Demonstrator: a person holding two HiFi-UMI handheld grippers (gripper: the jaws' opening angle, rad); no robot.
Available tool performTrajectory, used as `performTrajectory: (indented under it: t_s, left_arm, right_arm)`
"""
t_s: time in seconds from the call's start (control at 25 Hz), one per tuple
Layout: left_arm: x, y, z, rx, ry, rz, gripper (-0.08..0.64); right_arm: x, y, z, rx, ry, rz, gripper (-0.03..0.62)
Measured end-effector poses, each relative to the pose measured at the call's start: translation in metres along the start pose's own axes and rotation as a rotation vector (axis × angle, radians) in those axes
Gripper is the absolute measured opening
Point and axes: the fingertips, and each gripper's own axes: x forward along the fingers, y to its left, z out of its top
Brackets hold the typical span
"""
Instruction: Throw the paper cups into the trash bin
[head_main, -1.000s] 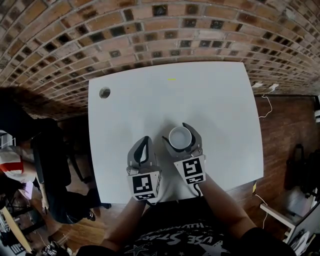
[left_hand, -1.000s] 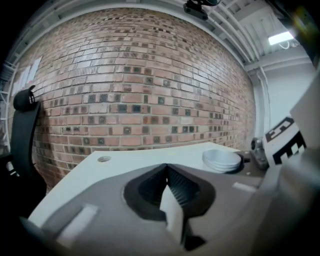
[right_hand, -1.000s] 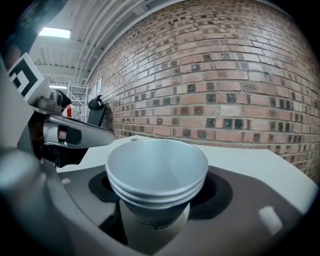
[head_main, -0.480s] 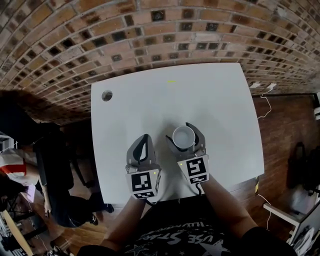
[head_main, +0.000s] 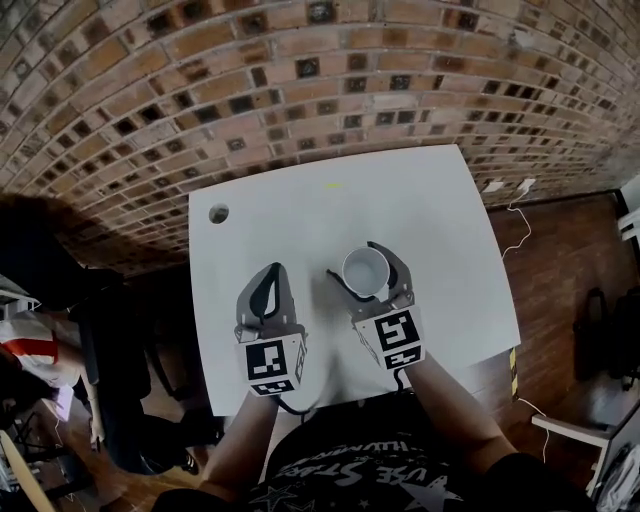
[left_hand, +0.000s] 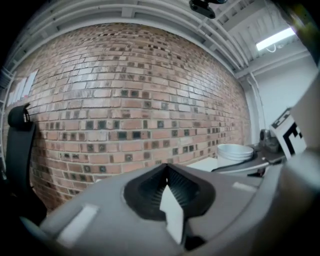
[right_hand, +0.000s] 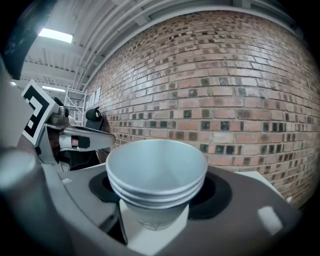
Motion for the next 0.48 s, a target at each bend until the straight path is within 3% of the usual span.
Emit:
performTrajectory:
  t_s: [0.28,0.48]
  left_arm:
    - [-0.006,-0.016,0.056,0.086,-0.130,-0.080,0.005]
    - [-0.008,-0.017,0.092,0.085,-0.181,-0.097,0.005]
  right_arm:
    - [-0.013,-0.003,0.051,0.016,-0.070,-0.009,0.349]
    - [-0.019,-0.005,0.086,0.002,-0.100,-0.019,0.348]
